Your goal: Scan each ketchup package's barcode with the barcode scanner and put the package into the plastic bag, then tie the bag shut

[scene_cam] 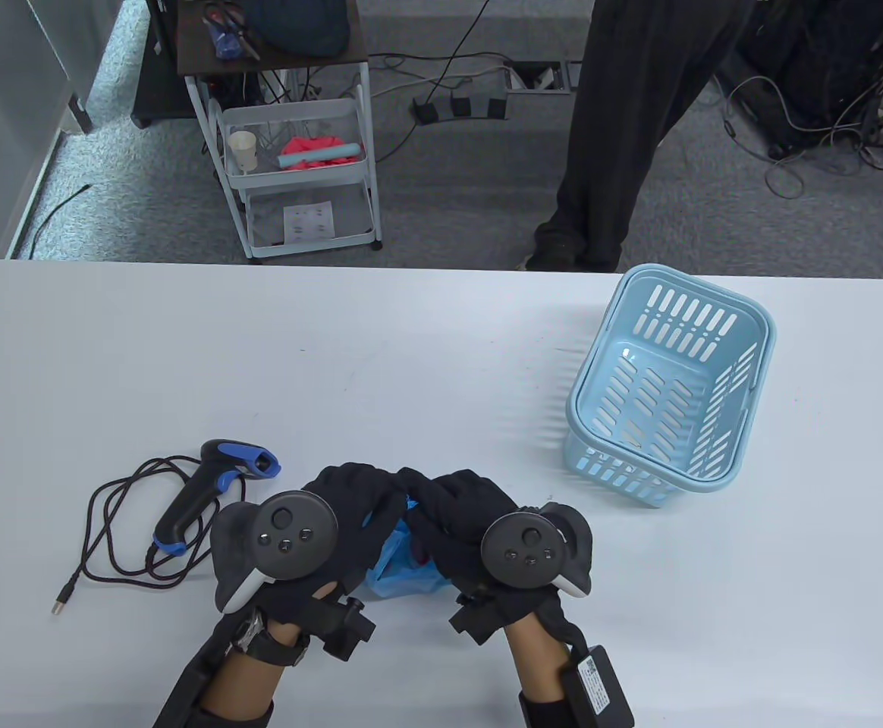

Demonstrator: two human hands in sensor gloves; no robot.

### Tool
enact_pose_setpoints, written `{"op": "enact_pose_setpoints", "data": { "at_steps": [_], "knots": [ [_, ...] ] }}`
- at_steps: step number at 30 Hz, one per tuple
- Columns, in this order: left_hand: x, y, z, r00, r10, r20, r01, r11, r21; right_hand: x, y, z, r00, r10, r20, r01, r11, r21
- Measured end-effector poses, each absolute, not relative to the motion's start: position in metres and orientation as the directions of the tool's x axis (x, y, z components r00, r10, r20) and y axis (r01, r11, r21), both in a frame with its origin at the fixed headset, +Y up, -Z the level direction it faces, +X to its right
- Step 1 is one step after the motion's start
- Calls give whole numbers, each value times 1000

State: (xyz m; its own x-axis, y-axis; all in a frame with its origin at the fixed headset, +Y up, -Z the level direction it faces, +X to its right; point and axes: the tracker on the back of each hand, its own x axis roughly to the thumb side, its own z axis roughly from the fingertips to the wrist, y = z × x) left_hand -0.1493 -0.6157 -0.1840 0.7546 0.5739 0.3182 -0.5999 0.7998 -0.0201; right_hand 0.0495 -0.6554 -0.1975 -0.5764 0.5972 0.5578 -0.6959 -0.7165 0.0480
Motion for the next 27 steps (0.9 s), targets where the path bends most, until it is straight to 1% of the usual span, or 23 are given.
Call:
{"op": "enact_pose_setpoints", "data": {
  "at_steps": [1, 4, 10, 17, 22, 27],
  "knots": [
    [-149, -615, -184, 758, 568, 321, -596, 803, -14, 50, -655, -197, -580, 593, 559, -700, -713, 30],
    [-149, -612, -184, 766, 553, 328, -588, 809, 8, 51, -654, -196, -564, 608, 559, -715, -698, 38],
    [-149, -610, -185, 776, 542, 323, -582, 813, 33, 62, -655, -200, -464, 710, 530, -806, -587, 82],
    [-145, -613, -187, 773, 556, 306, -587, 810, 11, 59, -656, -201, -450, 723, 524, -802, -585, 119],
    [-141, -611, -185, 799, 509, 320, -547, 836, 35, 57, -655, -197, -516, 677, 525, -795, -607, 1],
    [-141, -610, -186, 793, 518, 320, -557, 829, 40, 62, -653, -194, -505, 692, 516, -820, -570, -38]
  ]
}}
